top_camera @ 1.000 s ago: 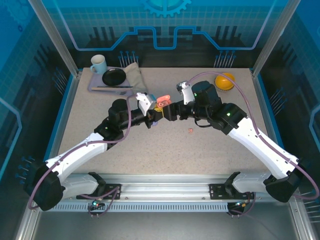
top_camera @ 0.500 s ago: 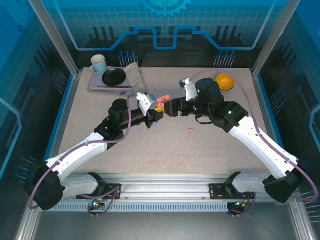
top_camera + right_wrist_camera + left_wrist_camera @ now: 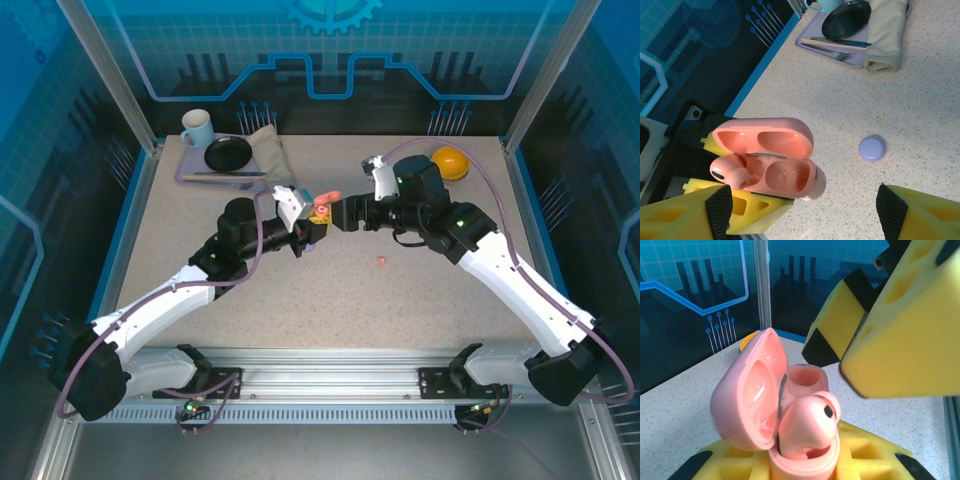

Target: Insert the wireless bluetooth earbuds into the charging case

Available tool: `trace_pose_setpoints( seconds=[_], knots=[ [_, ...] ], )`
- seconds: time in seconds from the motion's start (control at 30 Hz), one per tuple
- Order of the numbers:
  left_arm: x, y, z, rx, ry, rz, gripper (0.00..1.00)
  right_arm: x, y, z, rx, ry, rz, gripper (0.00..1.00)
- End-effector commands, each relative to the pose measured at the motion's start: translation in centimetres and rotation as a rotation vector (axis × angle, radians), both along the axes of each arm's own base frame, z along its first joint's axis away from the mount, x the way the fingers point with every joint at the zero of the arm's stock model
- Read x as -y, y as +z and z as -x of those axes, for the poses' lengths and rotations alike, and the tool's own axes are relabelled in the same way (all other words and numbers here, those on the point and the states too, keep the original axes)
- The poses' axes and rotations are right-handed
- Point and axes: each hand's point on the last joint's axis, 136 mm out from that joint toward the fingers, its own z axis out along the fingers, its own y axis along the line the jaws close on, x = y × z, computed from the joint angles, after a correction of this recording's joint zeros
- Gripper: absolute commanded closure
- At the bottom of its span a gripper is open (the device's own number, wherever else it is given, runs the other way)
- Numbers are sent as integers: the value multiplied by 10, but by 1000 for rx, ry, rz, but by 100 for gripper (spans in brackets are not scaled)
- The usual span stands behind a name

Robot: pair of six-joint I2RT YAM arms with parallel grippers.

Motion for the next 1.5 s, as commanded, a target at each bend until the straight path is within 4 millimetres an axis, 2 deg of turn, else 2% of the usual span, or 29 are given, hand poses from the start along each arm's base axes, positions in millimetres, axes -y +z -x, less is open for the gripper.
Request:
trace_pose_setpoints(
  seconds=[0.0,0.33,1.0,1.47],
  knots=[
    [5,3,4,-2,-38,14,100,3,16,10,25,33,-45,20],
    [8,5,2,-3,-48,15,100,-5,9,16,-7,88,-56,17],
    [9,11,4,10,-55,21,100,-9,-22,5,-56,73,-1,19],
    [8,7,8,2,-68,19,100,-4,-16,-9,-56,32,-33,20]
  ],
)
